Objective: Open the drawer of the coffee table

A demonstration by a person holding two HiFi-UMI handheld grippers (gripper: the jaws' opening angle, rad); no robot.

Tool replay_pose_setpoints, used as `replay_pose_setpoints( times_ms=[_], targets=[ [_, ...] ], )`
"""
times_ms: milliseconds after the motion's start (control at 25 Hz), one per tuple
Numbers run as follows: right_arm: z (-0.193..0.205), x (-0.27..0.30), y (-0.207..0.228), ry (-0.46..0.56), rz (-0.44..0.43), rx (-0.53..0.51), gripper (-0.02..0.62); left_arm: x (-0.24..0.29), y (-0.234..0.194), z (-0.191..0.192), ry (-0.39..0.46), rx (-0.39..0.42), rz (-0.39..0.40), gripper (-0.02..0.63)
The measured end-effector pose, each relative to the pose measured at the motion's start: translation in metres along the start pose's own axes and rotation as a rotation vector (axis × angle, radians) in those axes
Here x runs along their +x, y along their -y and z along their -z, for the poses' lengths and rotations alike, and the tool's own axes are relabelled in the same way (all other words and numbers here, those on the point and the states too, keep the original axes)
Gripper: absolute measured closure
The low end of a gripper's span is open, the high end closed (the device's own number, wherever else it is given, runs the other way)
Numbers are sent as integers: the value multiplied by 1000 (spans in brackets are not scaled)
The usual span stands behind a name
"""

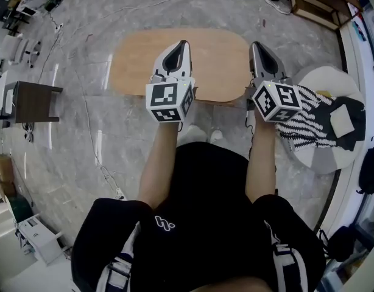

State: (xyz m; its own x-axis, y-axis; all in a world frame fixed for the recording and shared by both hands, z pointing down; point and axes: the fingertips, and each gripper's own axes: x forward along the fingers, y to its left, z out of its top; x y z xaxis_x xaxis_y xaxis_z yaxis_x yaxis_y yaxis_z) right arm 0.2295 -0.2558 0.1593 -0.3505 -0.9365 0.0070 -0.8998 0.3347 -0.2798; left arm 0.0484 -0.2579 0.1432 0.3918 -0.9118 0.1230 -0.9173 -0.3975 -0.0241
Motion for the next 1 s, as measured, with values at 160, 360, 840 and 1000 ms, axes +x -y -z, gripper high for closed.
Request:
replay_pose_setpoints(
  times_ms=[160,360,840,1000],
  targets=[
    [17,13,1,-35,4,21,581,1,-28,15,-33,-29,-37,595],
    [51,33,-6,-107,7,63,581,2,-54,43,-99,-50,-47,595],
    [154,56,-34,-308,3,98,581,-8,-121,158,-314,-148,-117,595],
    [190,54,-30,-343,35,123,581,-17,-128,205,-386,-181,-124,595]
  ],
)
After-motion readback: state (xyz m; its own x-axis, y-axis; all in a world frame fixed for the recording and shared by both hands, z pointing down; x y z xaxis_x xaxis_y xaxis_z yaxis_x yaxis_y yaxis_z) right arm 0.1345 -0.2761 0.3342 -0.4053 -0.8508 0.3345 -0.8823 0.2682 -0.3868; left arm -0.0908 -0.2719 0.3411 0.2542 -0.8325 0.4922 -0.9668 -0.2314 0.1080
